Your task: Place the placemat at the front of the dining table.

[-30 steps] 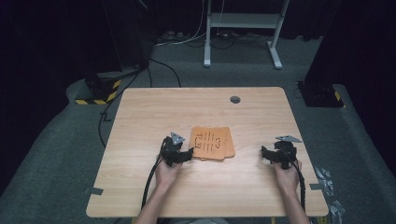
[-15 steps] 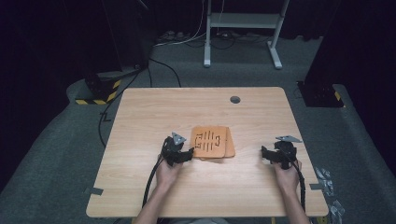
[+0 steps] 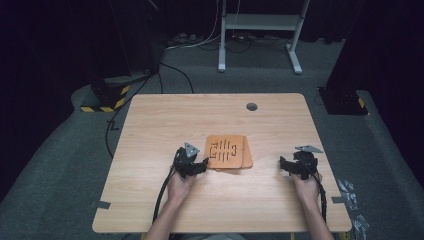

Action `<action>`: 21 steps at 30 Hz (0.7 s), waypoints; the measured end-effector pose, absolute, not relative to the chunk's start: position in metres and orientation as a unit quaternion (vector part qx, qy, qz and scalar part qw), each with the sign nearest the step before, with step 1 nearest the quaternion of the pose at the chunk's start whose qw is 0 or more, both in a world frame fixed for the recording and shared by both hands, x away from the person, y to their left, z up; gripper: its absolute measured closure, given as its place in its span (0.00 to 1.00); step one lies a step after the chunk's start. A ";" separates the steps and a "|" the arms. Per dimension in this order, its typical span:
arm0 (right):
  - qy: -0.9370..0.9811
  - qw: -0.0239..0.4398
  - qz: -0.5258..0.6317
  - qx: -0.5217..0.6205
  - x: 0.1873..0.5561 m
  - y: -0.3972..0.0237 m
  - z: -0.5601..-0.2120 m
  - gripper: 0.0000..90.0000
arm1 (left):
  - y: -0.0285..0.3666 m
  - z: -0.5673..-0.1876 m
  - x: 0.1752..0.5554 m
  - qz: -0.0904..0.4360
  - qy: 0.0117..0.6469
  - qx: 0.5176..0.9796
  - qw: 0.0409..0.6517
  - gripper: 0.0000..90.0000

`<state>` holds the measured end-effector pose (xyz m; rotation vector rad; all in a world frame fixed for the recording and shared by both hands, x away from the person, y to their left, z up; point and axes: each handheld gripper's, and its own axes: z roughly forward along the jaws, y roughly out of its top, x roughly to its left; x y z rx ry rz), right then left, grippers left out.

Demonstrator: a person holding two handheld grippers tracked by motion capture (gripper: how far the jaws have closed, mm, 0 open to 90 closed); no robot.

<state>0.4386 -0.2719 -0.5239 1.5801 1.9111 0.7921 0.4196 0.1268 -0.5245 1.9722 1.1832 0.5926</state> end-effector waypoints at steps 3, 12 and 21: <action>0.707 0.268 0.292 0.585 0.439 -0.272 -0.524 0.18 | 0.126 -0.525 0.419 0.235 0.460 0.770 0.375 0.41; 0.725 0.243 0.295 0.572 0.440 -0.266 -0.521 0.17 | 0.129 -0.525 0.422 0.215 0.474 0.764 0.380 0.41; 0.755 0.191 0.297 0.553 0.444 -0.236 -0.514 0.19 | 0.130 -0.525 0.423 0.209 0.478 0.762 0.383 0.41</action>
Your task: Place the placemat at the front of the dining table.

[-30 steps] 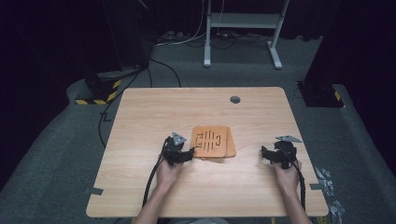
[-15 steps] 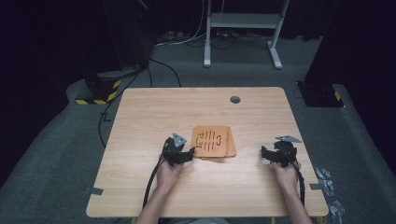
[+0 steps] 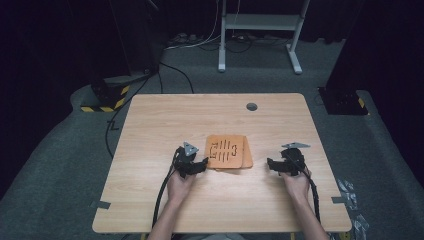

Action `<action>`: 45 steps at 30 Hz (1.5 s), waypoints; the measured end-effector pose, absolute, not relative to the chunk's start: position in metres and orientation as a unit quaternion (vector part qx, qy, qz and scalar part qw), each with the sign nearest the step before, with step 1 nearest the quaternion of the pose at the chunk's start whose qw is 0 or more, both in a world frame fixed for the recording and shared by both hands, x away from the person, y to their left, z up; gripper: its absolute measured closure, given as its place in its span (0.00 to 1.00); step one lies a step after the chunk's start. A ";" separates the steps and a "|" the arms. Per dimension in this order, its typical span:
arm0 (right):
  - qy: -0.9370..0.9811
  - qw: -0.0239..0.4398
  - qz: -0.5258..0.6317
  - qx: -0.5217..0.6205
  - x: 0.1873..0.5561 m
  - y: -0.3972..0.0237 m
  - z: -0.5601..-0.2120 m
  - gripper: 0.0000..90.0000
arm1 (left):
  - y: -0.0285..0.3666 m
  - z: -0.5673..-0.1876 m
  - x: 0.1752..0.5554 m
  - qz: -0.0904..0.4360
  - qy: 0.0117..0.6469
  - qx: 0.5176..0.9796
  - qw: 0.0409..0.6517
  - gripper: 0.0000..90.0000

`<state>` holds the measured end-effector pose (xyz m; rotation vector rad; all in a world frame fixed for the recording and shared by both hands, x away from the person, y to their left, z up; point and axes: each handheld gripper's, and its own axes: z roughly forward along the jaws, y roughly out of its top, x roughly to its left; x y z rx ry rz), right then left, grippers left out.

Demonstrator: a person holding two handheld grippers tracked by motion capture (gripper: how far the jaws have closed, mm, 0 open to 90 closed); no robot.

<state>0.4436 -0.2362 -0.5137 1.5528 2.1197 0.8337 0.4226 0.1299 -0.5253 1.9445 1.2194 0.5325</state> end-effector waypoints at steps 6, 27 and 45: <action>0.767 0.179 0.323 0.524 0.444 -0.209 -0.503 0.19 | 0.130 -0.525 0.423 0.206 0.478 0.763 0.383 0.41; 0.784 0.171 0.358 0.478 0.454 -0.153 -0.487 0.18 | 0.130 -0.525 0.422 0.212 0.472 0.766 0.381 0.41; 0.784 0.136 0.378 0.474 0.463 -0.133 -0.496 0.20 | 0.130 -0.525 0.423 0.211 0.475 0.764 0.381 0.40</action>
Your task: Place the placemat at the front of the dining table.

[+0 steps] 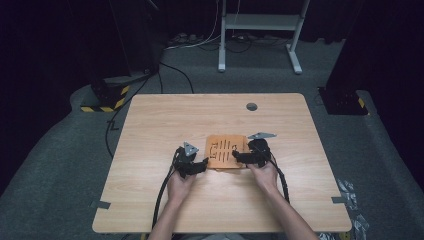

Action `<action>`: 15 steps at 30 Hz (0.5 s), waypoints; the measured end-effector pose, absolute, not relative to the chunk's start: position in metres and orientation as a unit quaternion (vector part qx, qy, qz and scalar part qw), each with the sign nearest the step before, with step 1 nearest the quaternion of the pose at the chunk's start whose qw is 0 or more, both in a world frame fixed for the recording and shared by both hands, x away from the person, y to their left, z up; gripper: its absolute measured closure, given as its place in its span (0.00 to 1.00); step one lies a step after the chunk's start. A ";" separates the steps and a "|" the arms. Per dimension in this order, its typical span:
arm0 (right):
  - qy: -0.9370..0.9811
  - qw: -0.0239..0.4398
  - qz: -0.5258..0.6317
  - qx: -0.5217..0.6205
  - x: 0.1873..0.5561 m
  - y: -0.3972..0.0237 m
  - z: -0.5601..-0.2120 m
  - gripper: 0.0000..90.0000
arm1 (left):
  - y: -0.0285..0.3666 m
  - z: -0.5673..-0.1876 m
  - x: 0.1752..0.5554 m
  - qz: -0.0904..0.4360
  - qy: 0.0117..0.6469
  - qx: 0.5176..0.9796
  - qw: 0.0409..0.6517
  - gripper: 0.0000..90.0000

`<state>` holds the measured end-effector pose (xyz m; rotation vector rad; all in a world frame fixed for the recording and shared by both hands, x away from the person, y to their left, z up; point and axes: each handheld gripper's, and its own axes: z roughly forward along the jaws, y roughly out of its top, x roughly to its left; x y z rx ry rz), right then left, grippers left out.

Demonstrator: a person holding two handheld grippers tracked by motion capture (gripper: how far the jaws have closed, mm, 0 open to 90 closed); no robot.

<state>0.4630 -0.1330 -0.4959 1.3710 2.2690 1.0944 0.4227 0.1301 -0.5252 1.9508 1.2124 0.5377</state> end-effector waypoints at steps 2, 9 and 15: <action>0.790 0.131 0.372 0.470 0.464 -0.130 -0.497 0.20 | 0.130 -0.525 0.423 0.210 0.475 0.764 0.382 0.40; 0.795 0.123 0.369 0.466 0.470 -0.121 -0.497 0.21 | 0.130 -0.525 0.423 0.209 0.476 0.764 0.382 0.40; 0.795 0.116 0.368 0.469 0.472 -0.120 -0.500 0.21 | 0.131 -0.525 0.423 0.208 0.475 0.765 0.382 0.40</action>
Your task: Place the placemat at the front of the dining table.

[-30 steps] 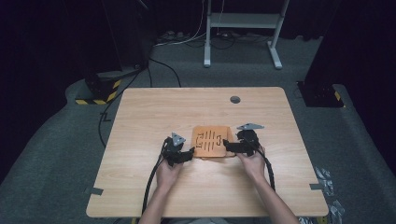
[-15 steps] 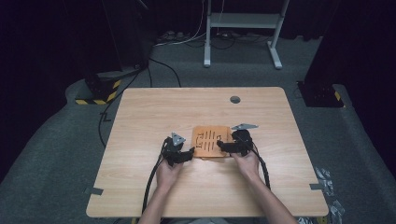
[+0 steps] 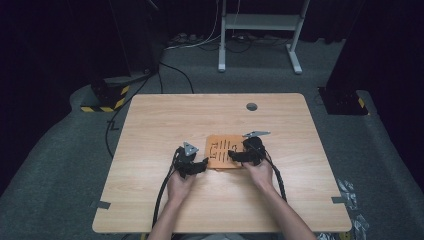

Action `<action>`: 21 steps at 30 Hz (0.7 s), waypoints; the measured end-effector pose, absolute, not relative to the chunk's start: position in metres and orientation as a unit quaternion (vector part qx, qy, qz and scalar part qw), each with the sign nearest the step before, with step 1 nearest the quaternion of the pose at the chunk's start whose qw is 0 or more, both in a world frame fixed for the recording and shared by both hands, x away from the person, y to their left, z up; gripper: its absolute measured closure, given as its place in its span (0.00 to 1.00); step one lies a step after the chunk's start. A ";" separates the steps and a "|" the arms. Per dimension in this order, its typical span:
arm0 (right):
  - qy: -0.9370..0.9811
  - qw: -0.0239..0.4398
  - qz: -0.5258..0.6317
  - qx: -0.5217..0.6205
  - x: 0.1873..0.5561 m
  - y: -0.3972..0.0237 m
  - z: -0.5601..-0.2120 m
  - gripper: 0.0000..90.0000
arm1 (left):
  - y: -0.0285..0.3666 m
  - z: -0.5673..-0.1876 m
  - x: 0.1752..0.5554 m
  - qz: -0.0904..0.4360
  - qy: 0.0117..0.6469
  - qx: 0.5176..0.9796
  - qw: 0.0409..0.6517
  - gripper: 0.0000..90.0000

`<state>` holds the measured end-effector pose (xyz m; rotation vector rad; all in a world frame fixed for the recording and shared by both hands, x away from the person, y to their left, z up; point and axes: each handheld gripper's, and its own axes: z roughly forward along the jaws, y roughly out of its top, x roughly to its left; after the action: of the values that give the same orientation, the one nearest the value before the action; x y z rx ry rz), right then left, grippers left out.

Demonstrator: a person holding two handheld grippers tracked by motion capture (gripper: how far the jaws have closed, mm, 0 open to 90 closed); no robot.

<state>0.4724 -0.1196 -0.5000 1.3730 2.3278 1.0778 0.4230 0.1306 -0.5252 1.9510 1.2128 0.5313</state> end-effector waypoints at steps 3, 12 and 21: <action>0.796 0.114 0.366 0.469 0.473 -0.120 -0.501 0.21 | 0.131 -0.525 0.423 0.208 0.475 0.765 0.382 0.40; 0.795 0.099 0.369 0.472 0.476 -0.119 -0.508 0.23 | 0.131 -0.525 0.423 0.208 0.475 0.765 0.382 0.40; 0.796 0.091 0.379 0.463 0.473 -0.117 -0.508 0.25 | 0.131 -0.525 0.423 0.208 0.475 0.765 0.382 0.40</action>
<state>0.4727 -0.1170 -0.5084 1.3763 2.3651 1.1268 0.4231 0.1307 -0.5252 1.9505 1.2127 0.5301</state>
